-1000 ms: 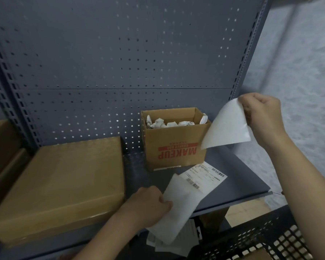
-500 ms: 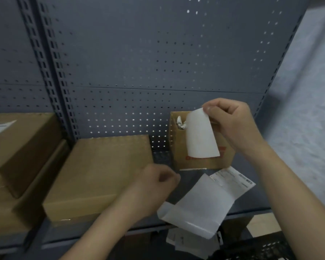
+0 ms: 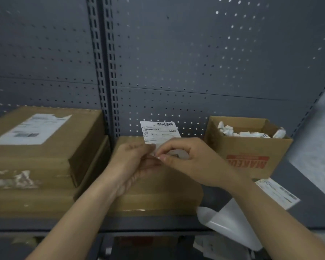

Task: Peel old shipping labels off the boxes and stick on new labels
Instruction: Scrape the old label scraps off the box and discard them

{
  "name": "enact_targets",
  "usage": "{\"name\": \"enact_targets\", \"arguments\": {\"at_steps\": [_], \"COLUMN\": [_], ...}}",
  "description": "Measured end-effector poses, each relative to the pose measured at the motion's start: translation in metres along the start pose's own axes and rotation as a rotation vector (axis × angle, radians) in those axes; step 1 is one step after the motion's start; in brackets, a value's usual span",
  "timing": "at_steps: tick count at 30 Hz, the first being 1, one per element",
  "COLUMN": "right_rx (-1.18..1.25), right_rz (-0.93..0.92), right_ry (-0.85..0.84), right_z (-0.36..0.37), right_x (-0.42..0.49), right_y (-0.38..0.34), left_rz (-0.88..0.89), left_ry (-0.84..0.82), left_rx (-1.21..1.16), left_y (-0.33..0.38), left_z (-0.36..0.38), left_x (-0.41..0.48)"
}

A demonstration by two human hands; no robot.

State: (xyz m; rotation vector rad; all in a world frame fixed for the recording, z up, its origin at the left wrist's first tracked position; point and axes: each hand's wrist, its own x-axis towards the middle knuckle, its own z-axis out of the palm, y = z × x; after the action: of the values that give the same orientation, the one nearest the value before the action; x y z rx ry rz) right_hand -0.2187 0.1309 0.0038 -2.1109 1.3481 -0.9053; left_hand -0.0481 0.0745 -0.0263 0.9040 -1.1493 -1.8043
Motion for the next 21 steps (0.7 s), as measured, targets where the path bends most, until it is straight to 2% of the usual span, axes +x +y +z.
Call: {"name": "enact_targets", "arguments": {"at_steps": [7,8,11,13,17,21], "right_rx": [-0.026,-0.011,-0.016,-0.042,0.147,0.326], "right_rz": [0.018,0.036,0.135,0.277,0.514,0.595], "right_ry": [-0.032,0.024,0.343,0.430,0.392,0.325], "right_z": [0.024,0.024,0.021,0.018,0.024,0.031], "right_x": [0.009,0.009,0.013,0.017,0.022,0.025], "right_y": [0.012,0.015,0.033,0.044,0.057,0.058], "left_rz": [-0.016,-0.014,-0.036,-0.056,-0.061,-0.059], "left_ry": [0.036,0.054,0.047,0.022,-0.011,-0.025], "left_rx": [0.047,0.060,0.106,0.137,0.166,0.209], "left_y": [-0.008,-0.009,-0.010,-0.010,-0.012,-0.011], "left_z": [-0.031,-0.035,-0.047,-0.052,-0.057,-0.058], "left_x": [0.016,0.019,0.026,0.028,0.032,0.034]}}
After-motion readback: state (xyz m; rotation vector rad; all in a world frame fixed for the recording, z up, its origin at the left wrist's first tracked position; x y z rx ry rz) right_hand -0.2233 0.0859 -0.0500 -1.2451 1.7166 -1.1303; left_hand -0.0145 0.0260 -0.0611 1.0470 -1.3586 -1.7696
